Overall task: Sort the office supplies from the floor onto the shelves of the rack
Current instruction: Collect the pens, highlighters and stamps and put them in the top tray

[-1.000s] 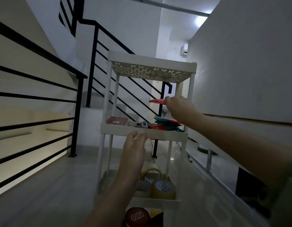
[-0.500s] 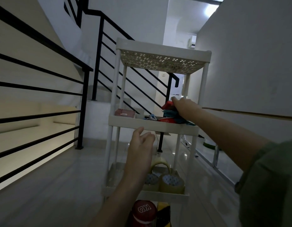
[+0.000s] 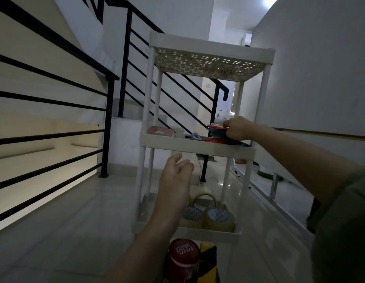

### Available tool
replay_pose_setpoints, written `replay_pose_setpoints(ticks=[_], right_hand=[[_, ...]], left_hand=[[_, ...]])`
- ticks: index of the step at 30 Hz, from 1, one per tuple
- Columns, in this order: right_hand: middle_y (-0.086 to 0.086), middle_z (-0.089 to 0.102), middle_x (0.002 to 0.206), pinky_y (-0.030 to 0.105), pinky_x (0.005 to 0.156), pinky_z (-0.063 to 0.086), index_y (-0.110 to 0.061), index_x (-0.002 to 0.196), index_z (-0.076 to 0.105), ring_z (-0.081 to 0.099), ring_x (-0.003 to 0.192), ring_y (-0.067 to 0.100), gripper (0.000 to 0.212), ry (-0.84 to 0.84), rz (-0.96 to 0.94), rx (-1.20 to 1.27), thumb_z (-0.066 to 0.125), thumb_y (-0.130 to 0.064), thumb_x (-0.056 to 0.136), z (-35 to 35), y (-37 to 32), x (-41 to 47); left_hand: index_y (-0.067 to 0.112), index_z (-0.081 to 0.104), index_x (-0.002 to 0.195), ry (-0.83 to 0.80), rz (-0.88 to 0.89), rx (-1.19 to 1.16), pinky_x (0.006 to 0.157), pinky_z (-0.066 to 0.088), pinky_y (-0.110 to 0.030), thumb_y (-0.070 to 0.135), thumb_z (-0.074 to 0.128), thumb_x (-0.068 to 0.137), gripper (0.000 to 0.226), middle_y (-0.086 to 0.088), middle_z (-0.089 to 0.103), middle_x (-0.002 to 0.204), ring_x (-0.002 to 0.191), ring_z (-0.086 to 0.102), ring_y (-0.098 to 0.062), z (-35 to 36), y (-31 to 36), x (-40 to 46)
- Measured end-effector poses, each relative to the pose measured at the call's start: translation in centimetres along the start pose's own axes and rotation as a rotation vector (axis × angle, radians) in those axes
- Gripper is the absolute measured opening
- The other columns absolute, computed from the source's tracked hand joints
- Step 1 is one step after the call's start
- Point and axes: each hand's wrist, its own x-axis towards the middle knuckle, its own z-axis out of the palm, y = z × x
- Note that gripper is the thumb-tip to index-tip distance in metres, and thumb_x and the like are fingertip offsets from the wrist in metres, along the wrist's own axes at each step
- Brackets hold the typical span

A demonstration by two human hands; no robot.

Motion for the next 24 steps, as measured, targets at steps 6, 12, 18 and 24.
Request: replay_pose_setpoints(ticks=[6,12,18,24], right_hand=[[0.019,0.020,0.153,0.054,0.115,0.018,-0.016,0.151,0.008,0.010,0.143,0.039,0.062,0.113,-0.097,0.037,0.038,-0.018,0.096,-0.1,-1.0,-2.4],[-0.003,0.002,0.159,0.034,0.119,0.002,-0.028,0.150,0.007,-0.006,0.146,0.016,0.065,0.186,-0.483,0.210,0.040,-0.014,0.094,3.0,-5.3,-15.7],[-0.002,0.017,0.150,0.025,0.112,0.017,-0.032,0.143,0.015,0.009,0.136,0.012,0.063,-0.355,-0.857,0.252,0.024,-0.025,0.081,13.3,-7.7,-27.7],[-0.020,0.016,0.147,0.000,0.086,0.026,-0.038,0.144,0.013,0.020,0.129,-0.002,0.056,-0.916,-0.733,0.344,0.033,-0.013,0.099,21.7,-6.6,-32.2]], left_hand=[[0.024,0.040,0.136,0.007,0.045,0.031,0.085,0.039,-0.022,0.022,0.044,0.096,0.040,0.011,0.044,0.115,0.111,0.045,-0.009,-0.1,-0.1,-0.2],[0.021,0.040,0.137,-0.062,0.040,0.216,0.064,0.045,-0.003,0.019,0.044,0.096,0.041,0.009,0.049,0.123,0.108,0.050,-0.006,-2.8,-1.6,-2.5],[0.022,0.047,0.126,-0.237,-0.410,0.645,0.102,0.041,-0.028,0.025,0.048,0.095,0.031,0.003,0.053,0.126,0.115,0.050,-0.010,-11.3,-7.4,-10.2],[0.021,0.044,0.130,-0.449,-1.016,0.935,0.095,0.042,-0.025,0.042,0.042,0.094,0.042,0.001,0.052,0.128,0.115,0.052,-0.013,-20.7,-11.8,-20.8]])
